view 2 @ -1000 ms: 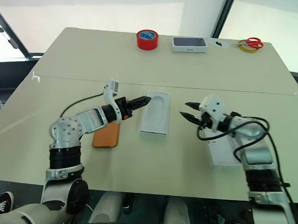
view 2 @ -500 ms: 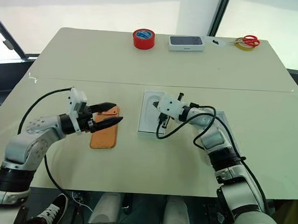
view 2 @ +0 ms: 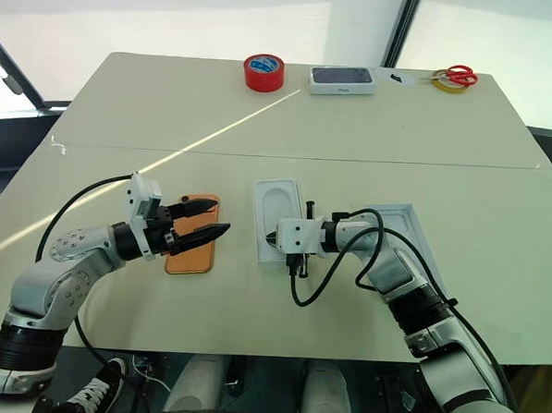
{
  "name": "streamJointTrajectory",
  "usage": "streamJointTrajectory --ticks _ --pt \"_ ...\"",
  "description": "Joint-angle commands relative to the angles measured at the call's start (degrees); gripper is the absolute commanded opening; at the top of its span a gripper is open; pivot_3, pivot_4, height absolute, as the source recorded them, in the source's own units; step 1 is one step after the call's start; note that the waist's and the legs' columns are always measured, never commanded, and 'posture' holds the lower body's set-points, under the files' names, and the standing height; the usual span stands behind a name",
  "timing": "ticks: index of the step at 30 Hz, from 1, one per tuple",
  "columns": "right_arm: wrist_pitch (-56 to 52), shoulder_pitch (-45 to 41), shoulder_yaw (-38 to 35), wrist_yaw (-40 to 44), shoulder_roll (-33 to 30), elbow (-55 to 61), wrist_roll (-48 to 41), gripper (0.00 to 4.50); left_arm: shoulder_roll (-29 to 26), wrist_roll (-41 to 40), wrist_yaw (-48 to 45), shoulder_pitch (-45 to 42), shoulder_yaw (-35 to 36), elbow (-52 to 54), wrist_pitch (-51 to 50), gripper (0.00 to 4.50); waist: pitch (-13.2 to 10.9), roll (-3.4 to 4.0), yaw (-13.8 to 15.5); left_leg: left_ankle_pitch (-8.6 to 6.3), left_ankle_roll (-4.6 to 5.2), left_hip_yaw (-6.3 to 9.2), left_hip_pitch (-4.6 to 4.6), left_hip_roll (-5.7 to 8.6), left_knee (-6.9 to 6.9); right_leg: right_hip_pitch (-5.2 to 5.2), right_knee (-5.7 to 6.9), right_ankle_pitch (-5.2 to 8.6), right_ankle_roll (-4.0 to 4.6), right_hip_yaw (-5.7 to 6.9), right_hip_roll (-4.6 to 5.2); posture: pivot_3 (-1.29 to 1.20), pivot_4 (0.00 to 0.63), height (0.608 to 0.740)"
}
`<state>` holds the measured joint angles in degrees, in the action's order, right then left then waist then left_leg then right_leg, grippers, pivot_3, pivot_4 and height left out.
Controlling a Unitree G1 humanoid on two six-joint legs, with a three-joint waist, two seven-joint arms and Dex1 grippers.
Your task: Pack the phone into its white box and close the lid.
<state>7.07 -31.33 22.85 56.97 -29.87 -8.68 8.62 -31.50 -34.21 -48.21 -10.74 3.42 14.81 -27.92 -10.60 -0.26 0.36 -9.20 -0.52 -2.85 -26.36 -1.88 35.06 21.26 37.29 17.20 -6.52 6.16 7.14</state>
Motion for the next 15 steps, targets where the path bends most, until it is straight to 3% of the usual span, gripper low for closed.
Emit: streamJointTrajectory --ticks 1,7,15 --pt "0.66 -2.34 -1.24 -1.86 0.27 -0.03 1.00 0.05 -0.12 0.15 1.03 -1.19 1.69 0.73 0.72 3.48 0.00 0.00 0.01 0.00 0.00 0.00 -0.01 0.00 0.00 0.02 0.00 0.00 0.00 0.00 0.00 0.00 0.150 0.740" --pt "-1.51 -4.37 -3.55 -2.58 1.92 -0.70 -1.67 0.05 -0.16 0.74 1.45 -1.07 1.43 0.58 1.43 3.48 0.00 0.00 0.05 0.00 -0.01 -0.01 -0.02 0.00 0.00 0.02 0.00 0.00 0.00 -0.01 0.00 0.00 0.150 0.740" --pt "-1.21 2.07 -0.58 5.38 -4.37 5.91 -1.96 0.05 0.63 2.46 1.43 -0.49 -0.09 0.57 2.52 3.48 0.01 0.03 0.08 0.00 0.00 -0.02 -0.03 0.01 0.00 0.01 -0.04 0.00 0.00 0.00 0.00 0.00 0.150 0.740"
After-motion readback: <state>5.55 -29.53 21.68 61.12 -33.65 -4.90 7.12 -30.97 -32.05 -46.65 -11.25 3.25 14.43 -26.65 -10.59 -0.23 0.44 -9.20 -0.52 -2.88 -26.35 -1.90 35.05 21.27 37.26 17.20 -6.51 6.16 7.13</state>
